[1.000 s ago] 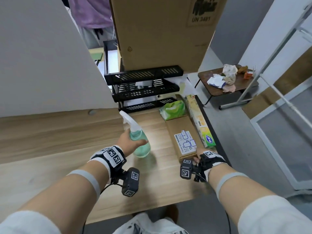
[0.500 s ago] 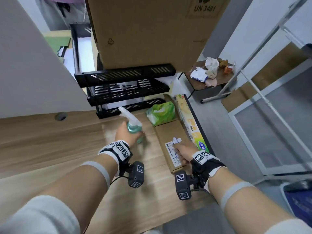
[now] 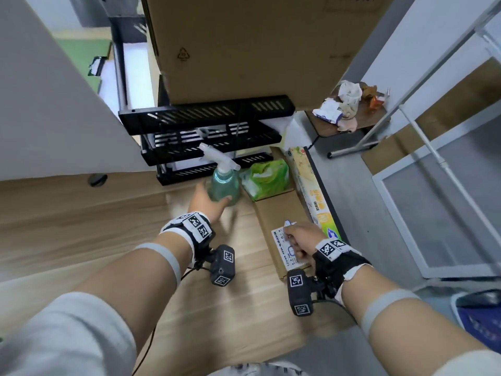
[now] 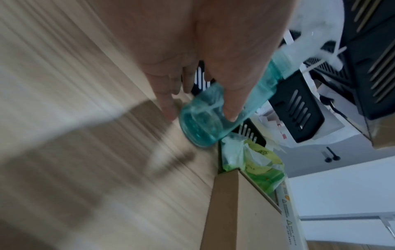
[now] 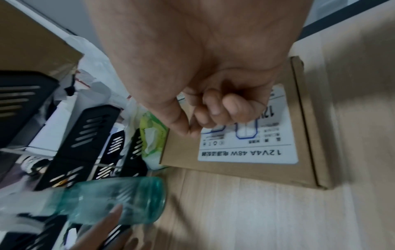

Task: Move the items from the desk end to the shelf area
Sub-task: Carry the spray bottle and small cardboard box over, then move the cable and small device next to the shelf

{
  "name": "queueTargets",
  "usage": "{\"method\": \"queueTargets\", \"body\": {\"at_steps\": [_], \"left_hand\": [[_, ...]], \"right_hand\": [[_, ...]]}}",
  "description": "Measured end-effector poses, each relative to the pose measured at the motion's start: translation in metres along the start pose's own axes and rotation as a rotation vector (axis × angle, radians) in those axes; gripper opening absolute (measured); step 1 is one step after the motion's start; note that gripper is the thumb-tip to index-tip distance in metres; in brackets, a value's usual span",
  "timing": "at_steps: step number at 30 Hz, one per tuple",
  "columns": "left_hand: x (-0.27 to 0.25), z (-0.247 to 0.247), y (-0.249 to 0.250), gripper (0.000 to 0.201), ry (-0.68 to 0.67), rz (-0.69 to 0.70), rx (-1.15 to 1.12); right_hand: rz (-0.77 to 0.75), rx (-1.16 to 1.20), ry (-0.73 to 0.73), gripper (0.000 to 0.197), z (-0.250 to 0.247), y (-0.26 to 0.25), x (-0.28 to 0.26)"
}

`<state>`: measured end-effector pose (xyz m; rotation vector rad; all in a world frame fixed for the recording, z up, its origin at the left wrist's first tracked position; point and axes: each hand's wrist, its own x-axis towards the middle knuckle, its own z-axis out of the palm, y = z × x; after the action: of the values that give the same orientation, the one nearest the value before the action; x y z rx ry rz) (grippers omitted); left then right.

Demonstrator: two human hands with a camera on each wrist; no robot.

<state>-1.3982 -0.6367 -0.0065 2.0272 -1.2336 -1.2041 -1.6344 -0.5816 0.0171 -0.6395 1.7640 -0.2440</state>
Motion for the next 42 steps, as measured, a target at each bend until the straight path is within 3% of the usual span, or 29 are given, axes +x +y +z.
{"method": "queueTargets", "body": {"at_steps": [3, 7, 9, 16, 24, 31, 36, 42], "left_hand": [[-0.022, -0.020, -0.006, 0.072, 0.019, -0.036, 0.021], [-0.071, -0.061, -0.028, 0.024, 0.100, -0.081, -0.116], [-0.107, -0.085, -0.046, 0.013, 0.162, -0.080, -0.179], [-0.229, -0.172, -0.118, 0.016, 0.517, -0.160, -0.403], [-0.340, -0.273, -0.221, 0.015, 0.830, -0.211, -0.563], [-0.424, -0.388, -0.334, 0.018, 0.985, -0.202, -0.666], [-0.486, -0.473, -0.409, 0.018, 1.114, -0.214, -0.747], [-0.516, -0.553, -0.473, 0.019, 1.153, -0.226, -0.743]], "right_hand": [[-0.020, -0.027, -0.040, 0.029, 0.009, -0.010, -0.005], [-0.083, -0.075, -0.109, 0.028, 0.044, -0.023, -0.012], [-0.146, -0.110, -0.156, 0.020, 0.071, -0.030, -0.026], [-0.282, -0.270, -0.375, 0.018, 0.184, -0.042, -0.106], [-0.459, -0.520, -0.540, 0.009, 0.329, -0.035, -0.217], [-0.604, -0.651, -0.595, 0.005, 0.496, -0.014, -0.313], [-0.676, -0.763, -0.704, 0.013, 0.613, 0.009, -0.393], [-0.746, -0.882, -0.795, 0.009, 0.715, 0.017, -0.449]]}}
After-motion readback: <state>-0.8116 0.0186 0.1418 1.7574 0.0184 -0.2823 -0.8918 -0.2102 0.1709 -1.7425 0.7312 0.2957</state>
